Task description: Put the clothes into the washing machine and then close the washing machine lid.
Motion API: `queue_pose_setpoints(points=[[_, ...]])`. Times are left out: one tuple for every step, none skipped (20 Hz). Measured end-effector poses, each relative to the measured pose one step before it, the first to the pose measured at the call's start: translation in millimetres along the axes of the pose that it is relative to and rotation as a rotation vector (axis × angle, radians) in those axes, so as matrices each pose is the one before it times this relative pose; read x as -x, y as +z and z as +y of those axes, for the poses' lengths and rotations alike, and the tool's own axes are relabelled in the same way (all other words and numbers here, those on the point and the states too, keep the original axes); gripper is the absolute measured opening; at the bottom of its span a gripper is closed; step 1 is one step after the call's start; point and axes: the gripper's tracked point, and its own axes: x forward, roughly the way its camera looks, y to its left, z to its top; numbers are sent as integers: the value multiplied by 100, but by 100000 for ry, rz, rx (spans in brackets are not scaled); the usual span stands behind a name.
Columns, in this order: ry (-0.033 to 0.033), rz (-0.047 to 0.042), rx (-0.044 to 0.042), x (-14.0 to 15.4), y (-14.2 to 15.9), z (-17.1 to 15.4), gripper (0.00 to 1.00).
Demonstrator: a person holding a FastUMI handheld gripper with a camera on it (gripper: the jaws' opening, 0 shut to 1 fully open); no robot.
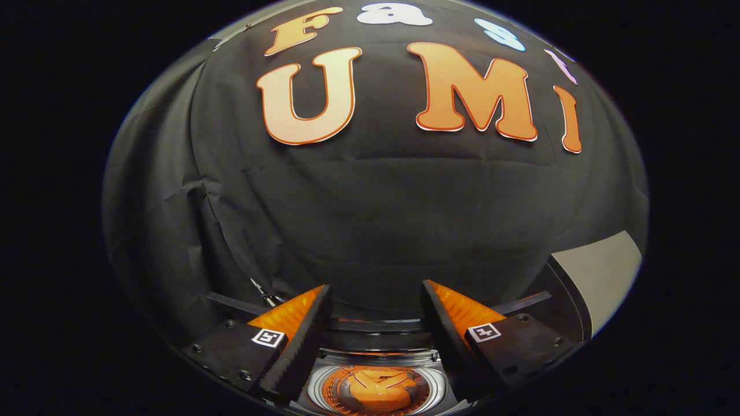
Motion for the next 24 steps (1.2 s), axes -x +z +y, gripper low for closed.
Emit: queue_pose_setpoints(points=[[-88,-378,18,624,-230,53,100],[5,-190,133,338,-178,101,99],[12,-173,109,291,-324,23,100],[-18,-133,15,262,-218,34,99],[28,-106,181,388,-265,79,100],[34,-83,107,324,-161,22,99],[-65,-216,91,456,-251,-22,99],[79,-353,166,305,-275,10,99],[390,-216,-17,230,-360,49,99],[369,-212,-459,432,-231,63,99],[318,-66,273,278,-331,35,99],[154,-15,343,214,-193,-23,99],[-89,-233,-80,412,-230,64,99],[24,21,3,75,-197,-41,99],[-233,89,-284,229,-329,-52,99],[-149,-31,136,147,-259,-24,99],[-71,-148,138,384,-81,-37,99],[163,-25,-71,159,-279,99,99],[263,277,-214,230,-407,90,99],[457,994,-266,165,-447,117,99],[413,939,-157,282,-596,210,99],[-548,1374,-748,30,-899,-143,99],[-501,4485,-463,-260,-1490,-3,99],[-105,3971,-301,-234,-1439,11,99]])
